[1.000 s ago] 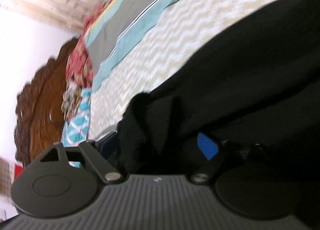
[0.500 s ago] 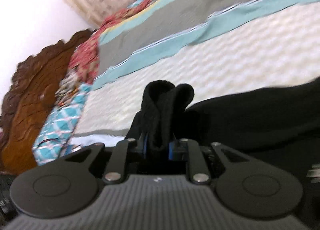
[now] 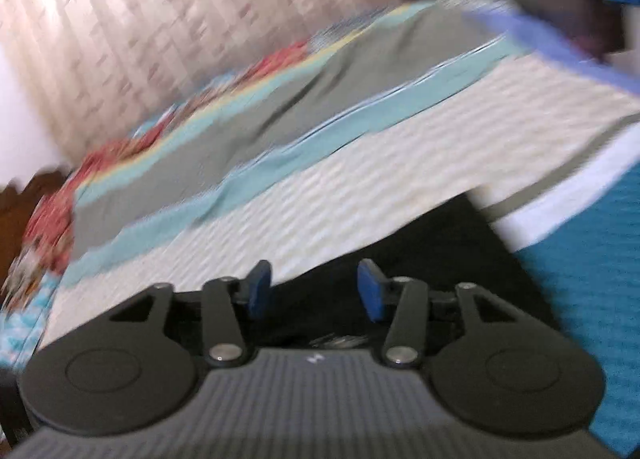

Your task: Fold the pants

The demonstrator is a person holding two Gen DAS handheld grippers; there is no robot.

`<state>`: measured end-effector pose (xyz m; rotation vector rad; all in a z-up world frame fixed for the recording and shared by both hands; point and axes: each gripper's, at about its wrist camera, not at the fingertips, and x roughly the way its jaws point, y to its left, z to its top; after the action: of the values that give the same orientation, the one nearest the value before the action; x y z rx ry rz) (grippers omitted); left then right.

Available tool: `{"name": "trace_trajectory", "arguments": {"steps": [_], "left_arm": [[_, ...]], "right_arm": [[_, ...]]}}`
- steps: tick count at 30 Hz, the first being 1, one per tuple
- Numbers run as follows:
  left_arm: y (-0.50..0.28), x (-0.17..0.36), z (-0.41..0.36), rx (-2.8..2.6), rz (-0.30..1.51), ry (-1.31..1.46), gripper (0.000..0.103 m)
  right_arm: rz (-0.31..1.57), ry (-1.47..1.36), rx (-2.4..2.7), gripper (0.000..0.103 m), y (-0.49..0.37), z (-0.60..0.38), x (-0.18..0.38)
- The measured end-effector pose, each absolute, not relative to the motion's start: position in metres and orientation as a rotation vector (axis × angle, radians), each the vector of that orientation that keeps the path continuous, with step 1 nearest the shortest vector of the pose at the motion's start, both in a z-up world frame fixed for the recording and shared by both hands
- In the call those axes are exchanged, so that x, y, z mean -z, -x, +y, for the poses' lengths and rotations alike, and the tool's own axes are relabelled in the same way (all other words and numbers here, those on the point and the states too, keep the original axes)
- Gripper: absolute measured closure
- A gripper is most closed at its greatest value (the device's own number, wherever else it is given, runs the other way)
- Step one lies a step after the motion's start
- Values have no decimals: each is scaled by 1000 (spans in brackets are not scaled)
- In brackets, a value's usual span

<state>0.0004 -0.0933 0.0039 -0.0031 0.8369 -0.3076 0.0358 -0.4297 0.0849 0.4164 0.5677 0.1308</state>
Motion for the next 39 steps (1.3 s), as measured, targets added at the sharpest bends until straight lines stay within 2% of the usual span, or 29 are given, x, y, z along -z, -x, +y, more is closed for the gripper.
{"name": "trace_trajectory", "arguments": {"steps": [1, 2, 6, 10, 12, 13, 14, 17, 18, 19, 21, 27, 29, 30, 31, 32, 34, 39], "left_arm": [[-1, -6, -95, 300, 849, 3, 54], [-2, -7, -95, 295, 862, 3, 54], [-4, -24, -91, 296, 902, 49, 55], [1, -59, -72, 336, 871, 196, 52], [-1, -76, -66, 346, 846, 271, 50], [-4, -83, -65, 354, 837, 299, 46], [-8, -91, -66, 365, 835, 321, 44], [-20, -107, -83, 406, 842, 341, 29], [-23, -113, -92, 427, 841, 339, 14], [-26, -118, -102, 452, 837, 337, 5], [-33, -128, -122, 510, 832, 328, 1], [-46, -134, -189, 602, 888, 186, 0], [-53, -127, -199, 605, 921, 182, 6], [-54, -124, -199, 606, 922, 184, 34], [-56, -122, -197, 611, 930, 177, 68], [-57, -121, -193, 602, 935, 173, 79], [-55, -122, -173, 610, 921, 205, 84], [-38, -127, -94, 543, 835, 295, 84]], "right_arm": [[555, -432, -83, 26, -33, -444, -81], [548, -450, -24, 25, -28, -463, -76], [581, -556, 109, 25, -10, -500, -47], [626, -667, 127, 24, 2, -509, -18], [624, -652, 89, 32, 3, -496, -20], [642, -633, 46, 55, 1, -491, -22], [672, -616, 11, 73, -3, -482, -22], [674, -527, -8, 80, -7, -455, -32], [651, -502, -35, 80, -4, -447, -37], [626, -467, -66, 80, -1, -437, -45], [582, -355, -136, 81, 5, -409, -61], [569, -153, -285, 82, 10, -343, -68], [565, -124, -330, 83, 12, -328, -69], [565, -113, -353, 83, 12, -323, -69], [566, -105, -374, 83, 13, -317, -70], [568, -97, -399, 84, 13, -311, -71], [570, -86, -450, 84, 15, -300, -74], [581, -85, -600, 86, 11, -263, -86]]}}
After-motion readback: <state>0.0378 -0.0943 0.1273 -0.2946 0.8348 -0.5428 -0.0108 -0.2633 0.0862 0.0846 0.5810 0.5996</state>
